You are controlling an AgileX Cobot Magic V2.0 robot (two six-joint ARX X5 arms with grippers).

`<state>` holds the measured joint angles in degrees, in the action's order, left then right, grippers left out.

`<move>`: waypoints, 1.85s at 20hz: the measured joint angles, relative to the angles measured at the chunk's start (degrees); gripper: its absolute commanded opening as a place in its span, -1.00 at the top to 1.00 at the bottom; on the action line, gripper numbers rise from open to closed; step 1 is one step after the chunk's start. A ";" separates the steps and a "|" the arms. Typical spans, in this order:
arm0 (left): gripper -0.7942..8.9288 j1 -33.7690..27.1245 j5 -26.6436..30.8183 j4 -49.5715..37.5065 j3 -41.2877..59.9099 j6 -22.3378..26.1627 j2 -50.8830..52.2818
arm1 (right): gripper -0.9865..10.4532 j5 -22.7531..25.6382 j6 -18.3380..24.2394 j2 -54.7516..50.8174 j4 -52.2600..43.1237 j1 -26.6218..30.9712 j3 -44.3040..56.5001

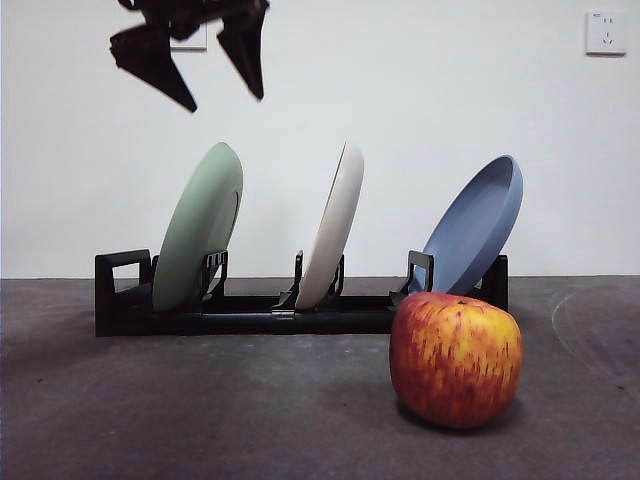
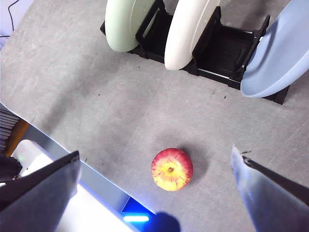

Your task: Take the green plate from the plate rack,put the plate on the table,take the apple from the table,put the apple in the plate

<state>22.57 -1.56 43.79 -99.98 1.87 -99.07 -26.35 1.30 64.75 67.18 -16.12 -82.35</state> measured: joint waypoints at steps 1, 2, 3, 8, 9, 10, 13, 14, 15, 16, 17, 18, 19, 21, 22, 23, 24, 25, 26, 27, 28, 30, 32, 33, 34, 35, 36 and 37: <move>-0.18 0.00 0.96 0.00 0.00 0.00 -0.68 | -0.16 0.00 -0.02 0.00 -0.22 0.00 0.00; -0.18 0.00 1.27 0.04 0.00 0.00 -1.07 | -0.16 0.00 -0.02 0.00 -0.46 0.00 0.00; -0.18 0.00 1.42 0.04 0.00 0.00 -1.44 | -0.16 0.00 -0.04 0.07 -0.70 0.00 0.00; 0.02 -0.07 1.42 1.01 0.00 -0.02 -3.26 | -0.16 0.00 -0.68 0.13 -1.05 0.00 0.00; 0.02 -0.20 1.42 1.73 0.00 0.00 -3.76 | -0.16 0.00 -0.68 0.17 -1.03 0.00 0.00; 0.02 -0.28 1.42 2.08 0.00 0.00 -4.20 | -0.16 0.00 -0.68 0.17 -1.07 0.00 0.00; 0.26 -0.52 1.42 3.10 0.00 0.00 -4.81 | -0.16 0.00 -0.72 0.20 -1.05 0.00 0.00; 0.36 -0.59 1.42 3.30 0.00 0.00 -4.83 | -0.16 0.00 -0.72 0.20 -1.05 0.00 0.00; 0.46 -0.66 1.36 3.30 0.00 0.00 -4.85 | -0.16 0.00 -0.72 0.20 -1.05 0.00 0.00; 0.55 -0.70 1.27 3.30 0.00 0.00 -4.85 | -0.16 0.00 -0.72 0.20 -1.05 0.00 0.00; 0.62 -0.70 0.94 3.30 0.00 0.00 -4.85 | -0.16 0.00 -0.74 0.20 -1.05 0.00 0.00; 0.71 -0.70 0.90 3.30 0.00 0.00 -4.85 | -0.16 0.00 -0.76 0.20 -1.05 0.00 0.00; 0.75 -0.68 0.42 3.30 0.00 0.00 -4.85 | -0.16 0.00 -0.85 0.20 -1.05 0.00 0.00; 0.85 -0.70 -2.38 3.32 0.00 -0.61 -4.85 | -0.16 0.00 -0.90 0.20 -1.05 0.00 0.00; 0.85 -0.70 -3.91 3.48 0.00 -1.09 -4.85 | -0.16 0.00 -0.90 0.20 -1.05 0.00 0.00; 0.85 -0.63 -5.05 3.54 0.00 -1.09 -4.85 | -0.16 0.00 -0.90 0.20 -1.05 0.00 0.00; 0.85 -0.63 -5.97 3.28 0.00 -1.03 -4.87 | -0.16 0.00 -0.90 0.20 -1.05 0.00 0.00; 0.85 -0.63 -6.23 3.32 0.00 -1.05 -4.87 | -0.16 0.00 -0.90 0.20 -1.05 0.00 0.00; 0.85 -0.63 -6.38 3.32 0.00 -1.05 -4.87 | -0.16 0.00 -0.90 0.20 -1.16 0.00 0.00; 0.85 -0.63 -6.88 3.45 0.00 -1.03 -4.87 | -0.16 0.00 -0.90 0.20 -1.22 0.00 0.00; 0.85 -0.63 -8.15 4.13 -0.17 -1.03 -4.87 | -0.16 0.00 -0.90 0.20 -1.22 0.00 0.00; 0.85 -0.66 -9.84 7.23 -2.56 -1.05 -5.18 | -0.16 0.00 -0.90 0.20 -1.22 0.00 0.00; 0.85 -0.59 -10.16 10.29 -7.34 -1.03 -5.20 | -0.15 0.00 -0.90 0.20 -1.22 0.00 0.00; 0.85 -0.48 -10.05 11.52 -10.03 -0.83 -5.20 | -0.16 0.00 -0.90 0.20 -1.25 0.00 0.00; 0.85 -0.35 -9.07 13.14 -13.66 -0.83 -5.20 | -0.15 0.00 -0.90 0.20 -1.27 0.00 0.00; 0.85 -0.33 -9.11 14.58 -17.22 -0.77 -5.20 | -0.15 0.00 -0.90 0.20 -1.33 0.00 0.00; 0.85 -0.22 -9.40 16.41 -20.90 -0.57 -5.20 | -0.15 0.00 -0.90 0.20 -1.55 0.00 0.00; 0.85 0.26 -9.14 18.73 -24.55 0.07 -5.18 | -0.15 0.00 -0.92 0.22 -1.88 0.00 0.00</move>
<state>22.83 -10.70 62.52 -124.53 1.93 -104.25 -26.35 0.38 64.97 65.30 -16.12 -82.35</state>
